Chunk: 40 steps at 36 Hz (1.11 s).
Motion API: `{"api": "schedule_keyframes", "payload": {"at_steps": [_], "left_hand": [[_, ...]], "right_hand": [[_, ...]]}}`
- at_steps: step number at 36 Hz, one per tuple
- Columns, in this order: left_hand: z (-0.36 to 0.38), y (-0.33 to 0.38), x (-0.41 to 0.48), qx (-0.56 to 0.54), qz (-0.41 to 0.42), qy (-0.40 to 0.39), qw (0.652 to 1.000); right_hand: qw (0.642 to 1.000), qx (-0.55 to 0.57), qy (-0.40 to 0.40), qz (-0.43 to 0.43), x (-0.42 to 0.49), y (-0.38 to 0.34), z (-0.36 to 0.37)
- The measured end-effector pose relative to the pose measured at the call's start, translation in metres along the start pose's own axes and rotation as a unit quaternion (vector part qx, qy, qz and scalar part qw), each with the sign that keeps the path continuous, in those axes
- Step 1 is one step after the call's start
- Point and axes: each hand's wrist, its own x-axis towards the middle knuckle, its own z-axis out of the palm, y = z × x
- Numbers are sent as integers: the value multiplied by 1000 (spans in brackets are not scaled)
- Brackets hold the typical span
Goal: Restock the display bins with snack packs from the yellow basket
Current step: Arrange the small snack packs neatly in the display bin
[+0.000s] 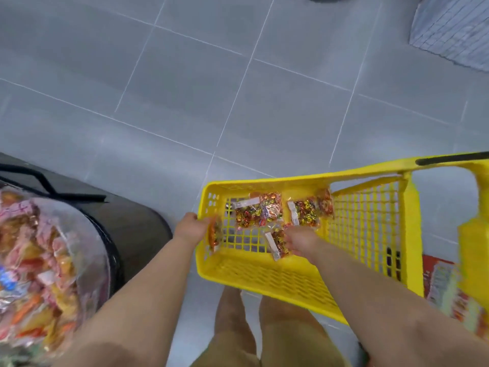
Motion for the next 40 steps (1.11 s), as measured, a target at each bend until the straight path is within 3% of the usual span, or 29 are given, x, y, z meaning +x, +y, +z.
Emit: {"api": "schedule_keyframes", "payload": {"at_steps": [2, 8, 18, 23, 32, 35, 37, 39, 40], "left_hand": [[12, -1, 10, -17, -4, 8, 1000], [39, -9, 16, -77, 31, 152, 985], [42, -15, 24, -77, 52, 187, 978], [42, -14, 25, -67, 55, 191, 978], [43, -12, 22, -87, 60, 186, 977], [47, -11, 5, 12, 219, 276, 936], [59, -8, -6, 31, 311, 304, 900], [75, 0, -19, -29, 335, 213, 917], [82, 6, -26, -95, 304, 142, 937]], "right_hand": [[998, -68, -7, 8, 20, -4, 5], [984, -178, -3, -11, 72, -16, 23], [992, -112, 30, -51, 132, -19, 77], [984, -169, 6, -57, 137, -15, 100], [993, -64, 51, -86, 96, -4, 69], [997, 47, 27, -58, 68, 8, 39], [988, 147, -41, -34, 48, 15, 22], [958, 261, -122, -7, 34, 22, 8], [943, 299, -145, 11, 30, 25, 3]]}}
